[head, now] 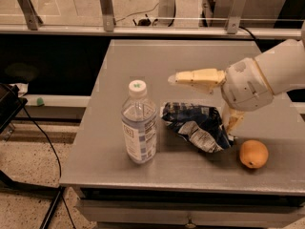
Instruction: Move blue chip bag near blue plastic bottle
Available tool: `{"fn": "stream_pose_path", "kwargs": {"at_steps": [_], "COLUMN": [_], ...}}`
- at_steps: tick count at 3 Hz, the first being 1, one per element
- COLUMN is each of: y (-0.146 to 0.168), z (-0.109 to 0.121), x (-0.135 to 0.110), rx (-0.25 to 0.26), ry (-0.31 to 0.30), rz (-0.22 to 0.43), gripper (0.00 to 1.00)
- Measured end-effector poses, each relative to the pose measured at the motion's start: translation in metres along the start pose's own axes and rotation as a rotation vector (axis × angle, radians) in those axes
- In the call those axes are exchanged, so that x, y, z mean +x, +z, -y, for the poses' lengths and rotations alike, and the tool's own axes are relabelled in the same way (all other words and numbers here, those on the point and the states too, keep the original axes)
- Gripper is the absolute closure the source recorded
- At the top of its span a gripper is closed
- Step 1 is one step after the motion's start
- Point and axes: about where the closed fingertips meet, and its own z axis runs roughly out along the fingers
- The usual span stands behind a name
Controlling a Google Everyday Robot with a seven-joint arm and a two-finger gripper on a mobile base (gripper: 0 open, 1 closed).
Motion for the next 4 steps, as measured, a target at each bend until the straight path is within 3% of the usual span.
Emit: {"fn": "stream_pose_path", "kwargs": {"at_steps": [3,4], "y": [-0.052,-0.052], "z": [0.032,0.032], "x": [0.042,0.042], "rx": [0.079,0.079], "ry": [0.107,0.107], "rz": [-0.149,-0.149], "gripper": [0.00,0.00]}}
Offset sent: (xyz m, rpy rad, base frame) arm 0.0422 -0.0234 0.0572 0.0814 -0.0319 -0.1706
